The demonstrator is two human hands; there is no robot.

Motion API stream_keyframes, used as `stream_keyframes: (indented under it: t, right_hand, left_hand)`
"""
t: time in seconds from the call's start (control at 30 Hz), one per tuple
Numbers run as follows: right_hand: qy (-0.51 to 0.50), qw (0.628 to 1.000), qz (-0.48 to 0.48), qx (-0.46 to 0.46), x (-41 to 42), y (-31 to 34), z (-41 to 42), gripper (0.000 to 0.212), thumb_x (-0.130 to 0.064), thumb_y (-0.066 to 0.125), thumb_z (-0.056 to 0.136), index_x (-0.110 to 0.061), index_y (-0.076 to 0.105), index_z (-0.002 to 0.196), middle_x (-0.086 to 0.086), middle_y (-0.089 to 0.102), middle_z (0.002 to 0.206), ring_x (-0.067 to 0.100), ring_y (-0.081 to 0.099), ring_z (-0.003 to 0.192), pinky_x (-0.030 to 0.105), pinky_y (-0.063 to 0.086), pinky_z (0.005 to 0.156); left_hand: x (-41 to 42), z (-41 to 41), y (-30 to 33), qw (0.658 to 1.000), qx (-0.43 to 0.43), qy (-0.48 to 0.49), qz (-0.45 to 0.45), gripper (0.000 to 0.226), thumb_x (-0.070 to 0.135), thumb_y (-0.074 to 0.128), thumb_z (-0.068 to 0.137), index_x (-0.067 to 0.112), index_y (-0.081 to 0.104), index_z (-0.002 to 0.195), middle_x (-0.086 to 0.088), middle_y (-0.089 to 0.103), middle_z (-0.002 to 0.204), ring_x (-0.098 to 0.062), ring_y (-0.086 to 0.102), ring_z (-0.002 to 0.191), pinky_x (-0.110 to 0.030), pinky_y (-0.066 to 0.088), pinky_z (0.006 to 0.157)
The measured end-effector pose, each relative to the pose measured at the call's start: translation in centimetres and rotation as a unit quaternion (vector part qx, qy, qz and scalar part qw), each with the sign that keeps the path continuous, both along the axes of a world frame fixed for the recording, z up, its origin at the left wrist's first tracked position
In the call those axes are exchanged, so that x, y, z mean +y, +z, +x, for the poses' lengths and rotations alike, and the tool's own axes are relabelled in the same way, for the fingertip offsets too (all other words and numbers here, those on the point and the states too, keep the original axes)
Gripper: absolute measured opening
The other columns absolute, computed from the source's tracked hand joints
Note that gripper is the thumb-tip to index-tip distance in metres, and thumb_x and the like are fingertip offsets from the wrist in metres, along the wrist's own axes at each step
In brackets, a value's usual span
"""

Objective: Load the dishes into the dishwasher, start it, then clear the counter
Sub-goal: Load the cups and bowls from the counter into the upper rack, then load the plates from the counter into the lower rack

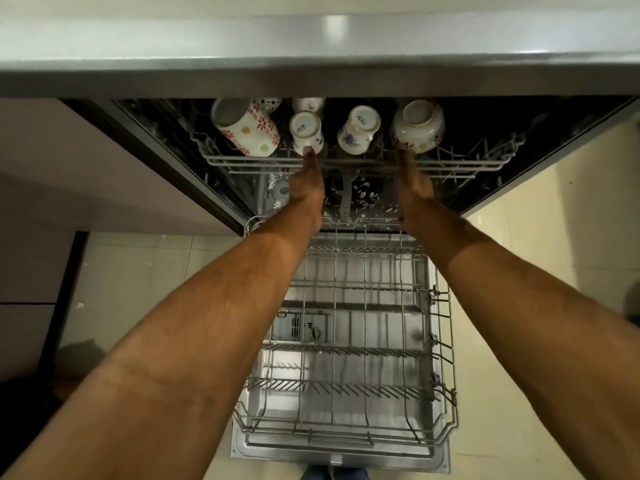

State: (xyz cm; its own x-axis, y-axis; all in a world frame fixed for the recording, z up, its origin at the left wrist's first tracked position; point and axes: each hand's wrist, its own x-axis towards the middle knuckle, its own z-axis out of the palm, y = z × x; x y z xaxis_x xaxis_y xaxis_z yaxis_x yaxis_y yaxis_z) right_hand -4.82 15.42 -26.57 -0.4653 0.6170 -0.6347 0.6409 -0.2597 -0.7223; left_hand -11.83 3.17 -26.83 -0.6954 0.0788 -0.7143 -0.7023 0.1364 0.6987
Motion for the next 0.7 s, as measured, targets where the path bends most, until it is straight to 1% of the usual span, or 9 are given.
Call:
stream_keyframes:
  t: [0.07,0.13,0.17,0.23,0.3,0.37,0.47,0.57,0.7]
  right_hand:
    - [0.057,0.997,0.044,-0.017,-0.5,0.3,1.2,0.093,-0.081,0.040,0.081,-0.020,0.030,0.151,0.011,0.032,0.156,0.033,0.032,0.142,0.047,0.025,0.116]
    - [0.195,0.966,0.158,-0.054,-1.3,1.9,3.3,0.089,-0.083,0.036,0.081,-0.022,0.036,0.146,0.013,0.043,0.148,0.035,0.043,0.133,0.043,0.037,0.106]
    - [0.253,0.932,0.247,-0.075,-1.4,2.5,4.3,0.078,-0.078,0.032,0.087,-0.023,0.038,0.142,0.014,0.048,0.143,0.035,0.047,0.128,0.043,0.040,0.100]
    - [0.321,0.864,0.377,-0.094,-1.7,4.7,5.5,0.073,-0.074,0.025,0.091,-0.025,0.037,0.143,0.012,0.046,0.145,0.034,0.043,0.133,0.048,0.041,0.103]
    - [0.381,0.807,0.435,-0.117,-2.2,7.0,6.1,0.079,-0.077,0.019,0.089,-0.028,0.030,0.149,0.008,0.034,0.155,0.031,0.028,0.144,0.056,0.031,0.110]
    - [0.422,0.771,0.455,-0.142,-2.7,9.3,6.8,0.083,-0.078,0.013,0.088,-0.028,0.021,0.153,0.007,0.022,0.160,0.028,0.014,0.149,0.057,0.021,0.116]
    - [0.427,0.747,0.490,-0.137,-3.9,12.7,8.2,0.085,-0.078,0.008,0.087,-0.028,0.016,0.154,0.007,0.016,0.162,0.026,0.006,0.150,0.055,0.012,0.118]
    - [0.421,0.726,0.529,-0.126,-5.4,16.0,9.0,0.087,-0.079,0.005,0.085,-0.026,0.021,0.152,0.008,0.023,0.159,0.027,0.009,0.150,0.057,0.013,0.118]
    - [0.407,0.729,0.543,-0.091,-7.4,21.3,10.3,0.083,-0.077,0.011,0.088,-0.026,0.018,0.153,0.006,0.023,0.160,0.025,0.008,0.150,0.056,0.010,0.119]
  left_hand:
    - [-0.8,1.2,0.8,0.993,0.069,-0.073,-0.055,0.062,0.054,0.039,0.099,0.012,0.040,0.144,-0.012,0.046,0.147,-0.031,0.045,0.133,-0.037,0.037,0.110]
    - [-2.1,2.1,1.7,0.965,0.168,-0.176,-0.099,0.051,0.044,0.043,0.101,0.013,0.044,0.141,-0.006,0.050,0.143,-0.024,0.049,0.129,-0.026,0.039,0.098]
    - [-2.8,2.3,2.4,0.938,0.215,-0.240,-0.127,0.046,0.042,0.044,0.101,0.015,0.046,0.139,-0.005,0.052,0.141,-0.023,0.051,0.126,-0.023,0.038,0.092]
    - [-4.0,2.7,4.1,0.871,0.279,-0.354,-0.196,0.045,0.044,0.042,0.101,0.020,0.046,0.139,-0.006,0.052,0.140,-0.026,0.053,0.123,-0.025,0.038,0.091]
    - [-5.3,3.1,6.1,0.796,0.321,-0.433,-0.274,0.055,0.051,0.036,0.100,0.021,0.034,0.147,-0.009,0.044,0.148,-0.031,0.046,0.130,-0.037,0.040,0.103]
    - [-6.4,3.9,8.5,0.725,0.367,-0.474,-0.339,0.064,0.053,0.032,0.100,0.019,0.022,0.152,-0.012,0.031,0.155,-0.031,0.032,0.141,-0.046,0.029,0.113]
    - [-8.3,5.2,12.2,0.659,0.432,-0.497,-0.363,0.067,0.055,0.028,0.100,0.019,0.014,0.154,-0.008,0.018,0.161,-0.024,0.011,0.149,-0.045,0.010,0.120]
    - [-9.9,6.0,15.4,0.613,0.483,-0.503,-0.371,0.070,0.056,0.023,0.100,0.017,0.009,0.155,-0.007,0.012,0.162,-0.021,0.002,0.150,-0.043,0.002,0.121]
    - [-12.5,7.5,20.2,0.594,0.524,-0.486,-0.368,0.071,0.057,0.019,0.099,0.014,0.006,0.155,-0.007,0.007,0.163,-0.021,-0.001,0.150,-0.038,-0.002,0.121]
